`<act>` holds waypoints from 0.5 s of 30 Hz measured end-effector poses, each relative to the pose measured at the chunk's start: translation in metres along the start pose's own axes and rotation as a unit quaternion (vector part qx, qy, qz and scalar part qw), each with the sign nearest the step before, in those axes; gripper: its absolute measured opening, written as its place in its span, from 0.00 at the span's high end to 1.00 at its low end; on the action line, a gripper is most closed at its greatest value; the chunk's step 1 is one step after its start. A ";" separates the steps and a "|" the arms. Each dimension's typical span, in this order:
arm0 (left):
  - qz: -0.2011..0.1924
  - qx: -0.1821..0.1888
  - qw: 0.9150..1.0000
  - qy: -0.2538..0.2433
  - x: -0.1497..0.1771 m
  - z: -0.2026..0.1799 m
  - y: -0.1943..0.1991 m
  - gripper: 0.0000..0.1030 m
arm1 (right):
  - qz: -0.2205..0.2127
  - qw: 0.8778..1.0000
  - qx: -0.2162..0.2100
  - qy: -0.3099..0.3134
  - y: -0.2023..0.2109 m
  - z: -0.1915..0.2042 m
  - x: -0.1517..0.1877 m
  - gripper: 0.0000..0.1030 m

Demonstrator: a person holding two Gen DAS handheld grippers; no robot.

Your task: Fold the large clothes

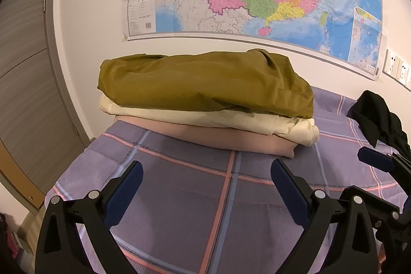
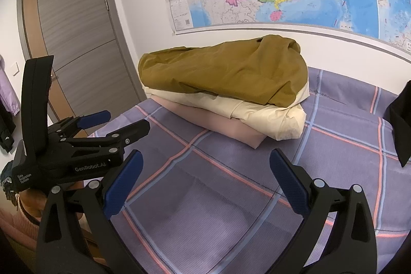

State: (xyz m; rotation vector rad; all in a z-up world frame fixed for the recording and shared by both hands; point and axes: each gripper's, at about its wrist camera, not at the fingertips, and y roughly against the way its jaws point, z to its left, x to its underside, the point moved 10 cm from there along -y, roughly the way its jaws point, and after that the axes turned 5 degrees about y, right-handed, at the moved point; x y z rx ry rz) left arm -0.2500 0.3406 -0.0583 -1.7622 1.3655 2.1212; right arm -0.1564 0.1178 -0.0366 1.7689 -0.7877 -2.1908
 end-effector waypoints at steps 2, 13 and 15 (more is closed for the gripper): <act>0.000 -0.001 1.000 0.000 0.000 0.000 0.001 0.07 | 0.000 1.000 -0.001 -0.001 0.000 0.000 0.000 0.06; -0.003 0.000 1.000 -0.001 0.002 -0.001 0.002 0.07 | -0.003 1.000 -0.001 -0.001 0.003 0.005 0.002 0.06; -0.003 0.000 1.000 -0.001 0.003 -0.001 0.003 0.07 | -0.002 1.000 0.001 -0.001 0.002 0.004 0.002 0.06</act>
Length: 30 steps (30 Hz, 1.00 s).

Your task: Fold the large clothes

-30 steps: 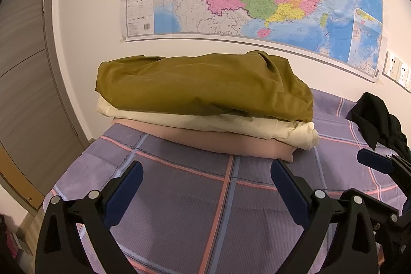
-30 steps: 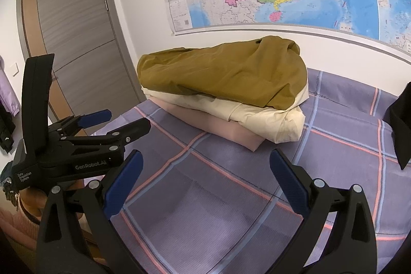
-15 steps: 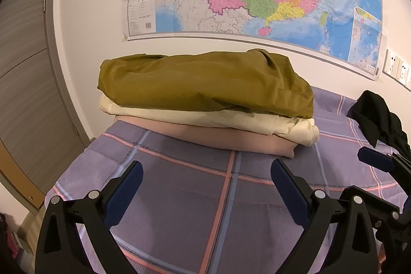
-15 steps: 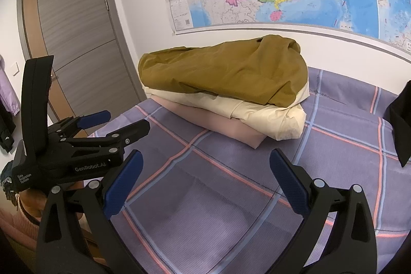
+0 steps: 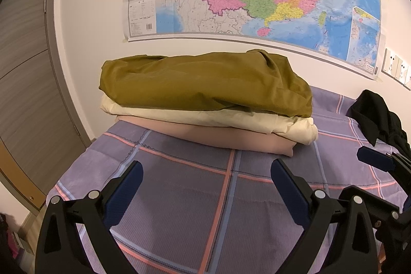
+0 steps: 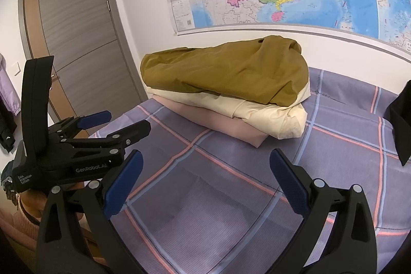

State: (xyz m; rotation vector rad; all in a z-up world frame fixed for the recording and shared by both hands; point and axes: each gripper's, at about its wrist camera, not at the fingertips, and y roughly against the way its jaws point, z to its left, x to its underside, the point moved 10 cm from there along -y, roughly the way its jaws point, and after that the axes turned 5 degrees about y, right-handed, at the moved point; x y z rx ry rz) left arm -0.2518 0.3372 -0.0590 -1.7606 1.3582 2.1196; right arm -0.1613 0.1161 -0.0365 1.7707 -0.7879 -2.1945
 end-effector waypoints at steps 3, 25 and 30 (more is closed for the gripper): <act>0.000 0.000 1.000 0.000 0.000 0.001 0.000 0.07 | 0.001 1.000 0.000 0.000 0.000 0.001 0.000 0.06; 0.000 0.002 1.000 -0.002 0.004 0.001 0.004 0.07 | -0.003 1.000 -0.003 0.000 0.004 0.006 0.002 0.06; 0.000 0.004 1.000 -0.004 0.004 -0.001 0.005 0.07 | -0.004 1.000 -0.005 -0.001 0.005 0.006 0.002 0.06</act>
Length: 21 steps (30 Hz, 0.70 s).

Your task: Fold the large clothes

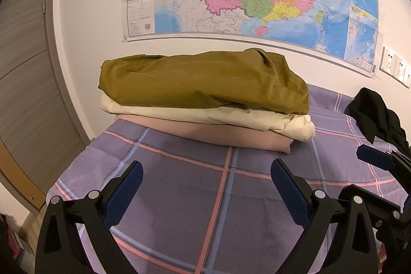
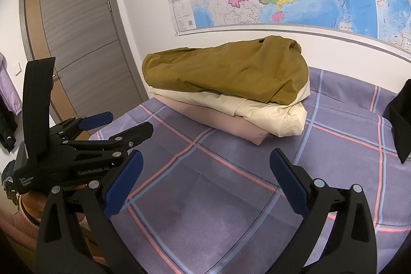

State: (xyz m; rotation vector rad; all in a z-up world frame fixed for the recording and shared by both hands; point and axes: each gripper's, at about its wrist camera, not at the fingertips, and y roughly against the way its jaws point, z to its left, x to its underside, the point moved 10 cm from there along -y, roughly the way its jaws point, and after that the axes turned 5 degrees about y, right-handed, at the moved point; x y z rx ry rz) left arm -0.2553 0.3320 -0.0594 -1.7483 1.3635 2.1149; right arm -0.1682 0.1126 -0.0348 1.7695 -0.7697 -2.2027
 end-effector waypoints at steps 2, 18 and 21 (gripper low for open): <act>0.000 0.000 1.000 0.000 0.001 0.000 0.000 0.07 | 0.000 1.000 0.001 0.000 0.000 0.000 0.000 0.06; 0.010 0.004 1.000 -0.003 0.004 -0.008 -0.009 0.07 | 0.007 1.000 0.002 -0.006 -0.003 -0.006 0.005 0.06; 0.012 0.002 1.000 -0.003 0.005 -0.008 -0.010 0.07 | 0.007 1.000 0.002 -0.008 -0.004 -0.005 0.006 0.06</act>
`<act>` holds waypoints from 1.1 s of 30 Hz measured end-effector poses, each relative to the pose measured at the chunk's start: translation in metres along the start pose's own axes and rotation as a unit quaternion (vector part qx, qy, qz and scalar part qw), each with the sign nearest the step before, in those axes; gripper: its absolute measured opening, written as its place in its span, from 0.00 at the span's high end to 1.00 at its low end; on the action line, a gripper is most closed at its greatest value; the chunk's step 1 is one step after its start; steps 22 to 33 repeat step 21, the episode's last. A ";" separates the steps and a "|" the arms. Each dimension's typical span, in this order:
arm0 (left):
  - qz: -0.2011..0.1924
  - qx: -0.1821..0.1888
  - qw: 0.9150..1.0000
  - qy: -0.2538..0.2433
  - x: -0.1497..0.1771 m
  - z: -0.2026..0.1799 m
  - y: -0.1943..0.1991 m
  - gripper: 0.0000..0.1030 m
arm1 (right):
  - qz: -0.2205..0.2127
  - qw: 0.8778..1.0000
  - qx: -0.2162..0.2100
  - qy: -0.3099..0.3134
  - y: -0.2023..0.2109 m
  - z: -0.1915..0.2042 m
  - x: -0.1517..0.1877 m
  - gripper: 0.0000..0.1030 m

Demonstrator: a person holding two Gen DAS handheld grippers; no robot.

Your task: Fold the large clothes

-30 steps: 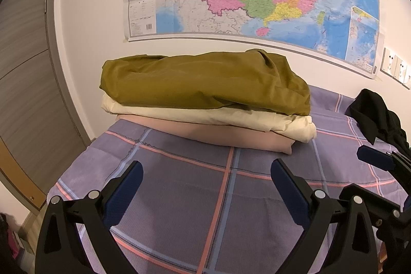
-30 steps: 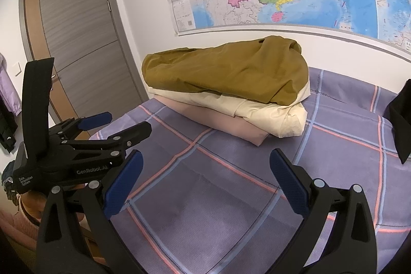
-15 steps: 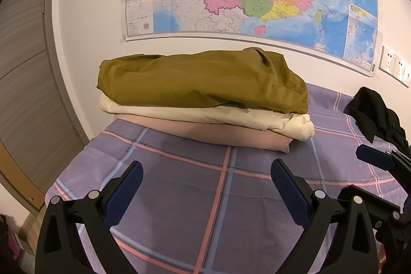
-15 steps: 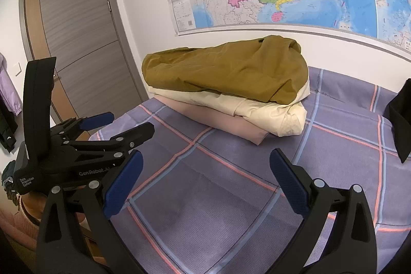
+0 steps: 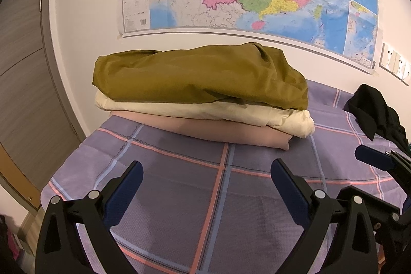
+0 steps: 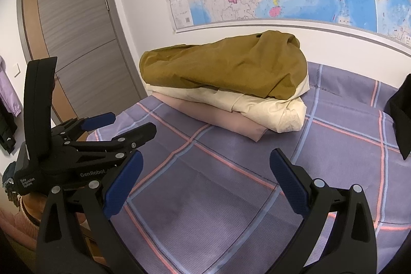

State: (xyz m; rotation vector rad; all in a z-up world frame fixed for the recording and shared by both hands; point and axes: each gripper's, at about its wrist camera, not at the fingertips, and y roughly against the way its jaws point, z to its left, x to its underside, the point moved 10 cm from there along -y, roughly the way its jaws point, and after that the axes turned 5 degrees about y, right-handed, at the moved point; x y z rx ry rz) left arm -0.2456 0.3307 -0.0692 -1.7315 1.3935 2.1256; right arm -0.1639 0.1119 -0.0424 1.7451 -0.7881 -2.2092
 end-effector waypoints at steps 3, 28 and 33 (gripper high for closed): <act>0.000 0.000 1.000 -0.002 0.001 -0.001 -0.002 0.07 | 0.001 1.000 0.001 -0.002 0.000 -0.001 0.001 0.06; 0.016 0.039 0.999 -0.011 0.006 -0.031 -0.014 0.07 | 0.000 0.999 0.022 -0.024 0.008 -0.026 0.010 0.06; 0.016 0.039 0.999 -0.011 0.006 -0.031 -0.014 0.07 | 0.000 0.999 0.022 -0.024 0.008 -0.026 0.010 0.06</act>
